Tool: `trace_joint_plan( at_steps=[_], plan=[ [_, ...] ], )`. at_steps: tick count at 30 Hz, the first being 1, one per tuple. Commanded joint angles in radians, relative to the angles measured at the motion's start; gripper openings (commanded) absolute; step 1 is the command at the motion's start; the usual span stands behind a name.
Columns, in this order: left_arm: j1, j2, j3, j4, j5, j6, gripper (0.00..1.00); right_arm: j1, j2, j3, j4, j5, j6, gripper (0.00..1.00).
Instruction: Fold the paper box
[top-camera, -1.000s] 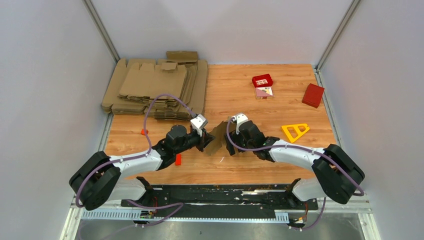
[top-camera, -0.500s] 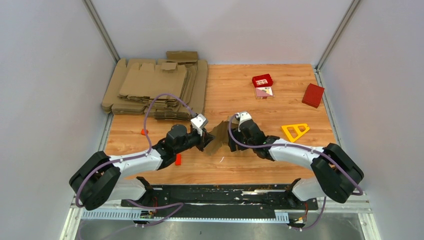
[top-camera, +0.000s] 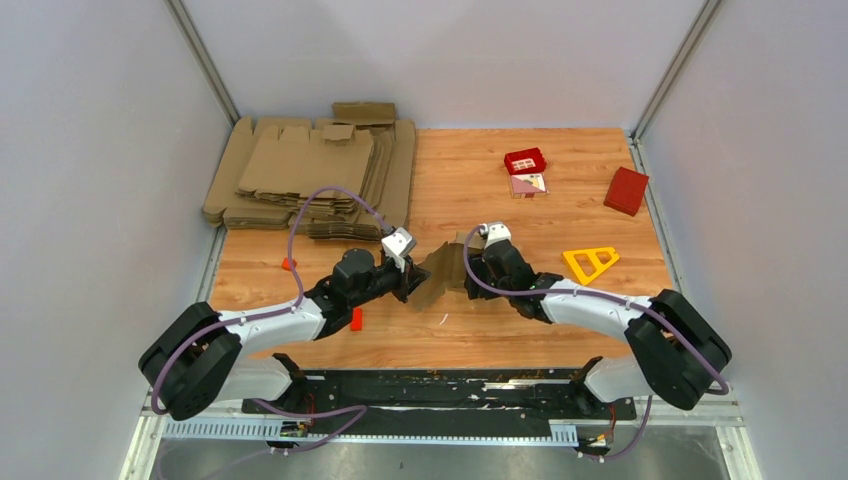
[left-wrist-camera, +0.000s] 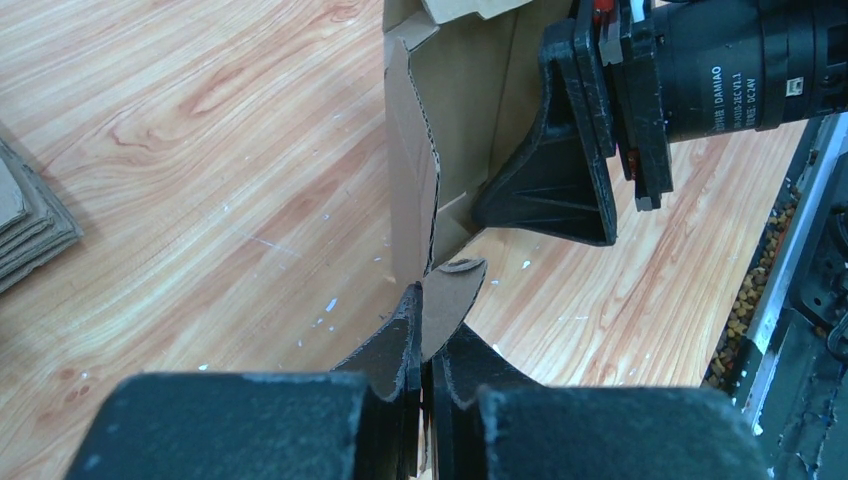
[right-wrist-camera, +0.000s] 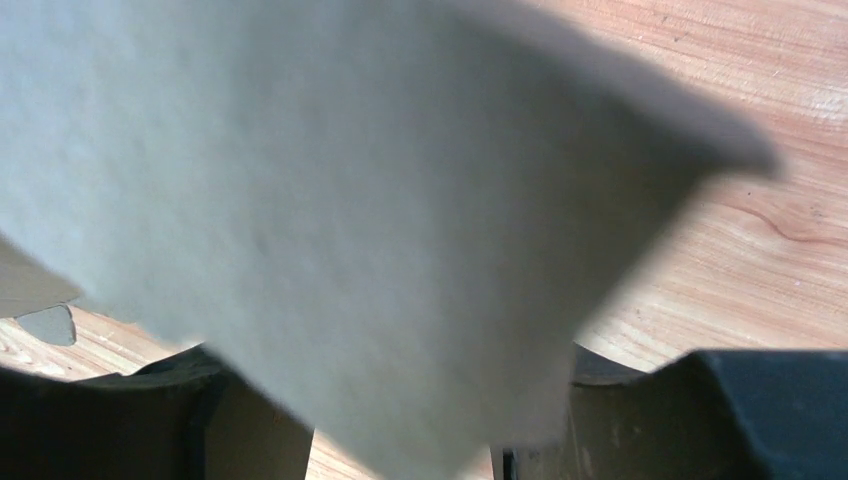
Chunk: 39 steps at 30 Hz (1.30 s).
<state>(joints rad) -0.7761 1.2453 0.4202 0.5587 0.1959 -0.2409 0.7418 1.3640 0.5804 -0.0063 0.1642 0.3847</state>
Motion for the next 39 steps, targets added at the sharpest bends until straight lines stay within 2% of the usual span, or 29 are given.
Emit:
trace_joint_plan(
  at_steps=[1,17,22,29,39],
  plan=[
    [-0.006,0.004,0.035,0.011,0.022,-0.005,0.06,0.0,0.011,0.031,0.046,-0.005,0.007,0.55],
    [-0.006,0.003,0.035,0.02,0.047,-0.014,0.06,0.004,0.004,0.001,0.088,-0.138,-0.044,0.61],
    [-0.006,0.006,0.035,0.025,0.054,-0.017,0.06,0.007,0.012,0.01,0.071,-0.119,-0.047,0.63],
    [-0.006,0.026,0.037,0.05,0.091,-0.037,0.07,0.024,0.048,0.044,0.034,-0.078,-0.05,0.61],
    [-0.006,0.034,0.04,0.059,0.112,-0.048,0.07,0.059,0.067,0.064,0.018,-0.048,-0.069,0.68]
  ],
)
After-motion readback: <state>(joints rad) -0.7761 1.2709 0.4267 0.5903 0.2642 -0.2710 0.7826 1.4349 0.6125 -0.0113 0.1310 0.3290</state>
